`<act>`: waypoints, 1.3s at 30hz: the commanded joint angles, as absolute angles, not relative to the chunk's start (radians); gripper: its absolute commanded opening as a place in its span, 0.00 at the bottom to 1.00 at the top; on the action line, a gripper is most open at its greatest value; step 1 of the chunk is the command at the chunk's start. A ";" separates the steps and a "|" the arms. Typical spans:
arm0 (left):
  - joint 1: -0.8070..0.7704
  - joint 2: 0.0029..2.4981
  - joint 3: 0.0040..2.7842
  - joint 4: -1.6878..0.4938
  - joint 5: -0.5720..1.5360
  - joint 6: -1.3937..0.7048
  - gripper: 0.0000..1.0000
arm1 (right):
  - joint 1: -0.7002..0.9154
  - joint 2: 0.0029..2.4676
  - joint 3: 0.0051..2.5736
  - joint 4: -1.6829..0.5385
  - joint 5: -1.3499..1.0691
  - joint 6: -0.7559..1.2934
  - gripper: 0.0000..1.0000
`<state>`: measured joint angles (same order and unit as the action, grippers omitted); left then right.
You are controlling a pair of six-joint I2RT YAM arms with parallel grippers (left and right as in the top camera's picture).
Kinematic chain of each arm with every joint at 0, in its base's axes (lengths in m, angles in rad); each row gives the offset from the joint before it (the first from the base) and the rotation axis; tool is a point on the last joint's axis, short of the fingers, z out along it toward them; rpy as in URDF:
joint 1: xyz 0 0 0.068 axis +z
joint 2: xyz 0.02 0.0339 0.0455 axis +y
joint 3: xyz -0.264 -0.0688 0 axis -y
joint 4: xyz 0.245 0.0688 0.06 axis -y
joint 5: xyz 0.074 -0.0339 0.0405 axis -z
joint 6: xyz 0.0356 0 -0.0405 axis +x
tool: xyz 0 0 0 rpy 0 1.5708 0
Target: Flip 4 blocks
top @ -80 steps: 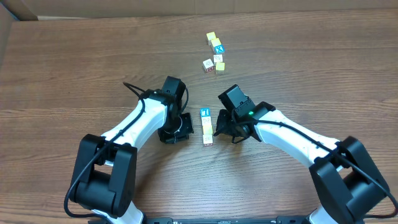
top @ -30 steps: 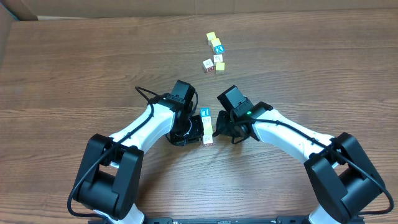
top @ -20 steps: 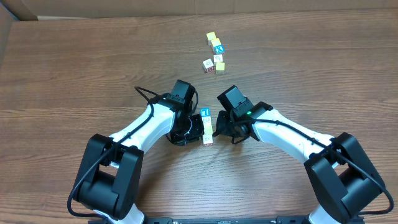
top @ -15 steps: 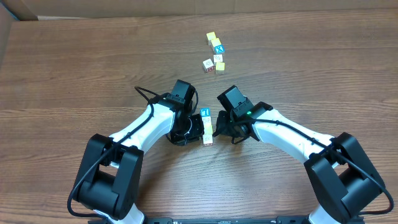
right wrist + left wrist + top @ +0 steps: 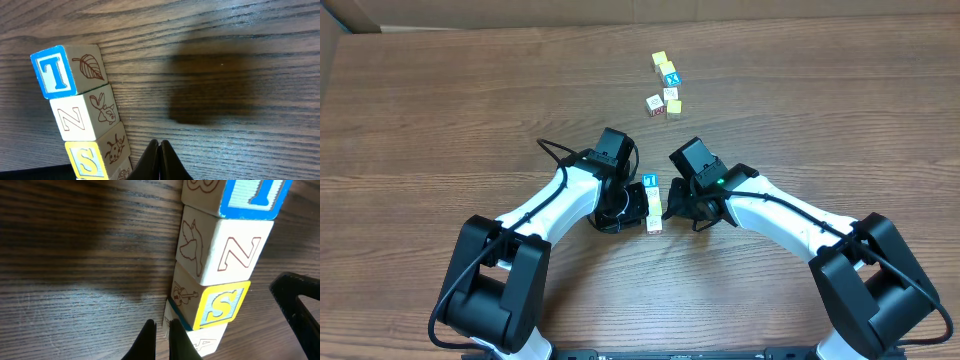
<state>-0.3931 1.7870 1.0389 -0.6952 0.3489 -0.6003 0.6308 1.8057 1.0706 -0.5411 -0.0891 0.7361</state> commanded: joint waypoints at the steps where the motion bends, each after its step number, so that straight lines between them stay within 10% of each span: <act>1: -0.396 1.778 1.033 -0.693 0.364 -0.610 0.04 | 0.634 1.805 1.083 -0.536 -0.080 0.728 0.05; 39: -0.345 1.778 1.044 -0.673 0.123 -0.606 0.04 | 0.662 1.805 1.079 -0.503 -0.089 0.728 0.05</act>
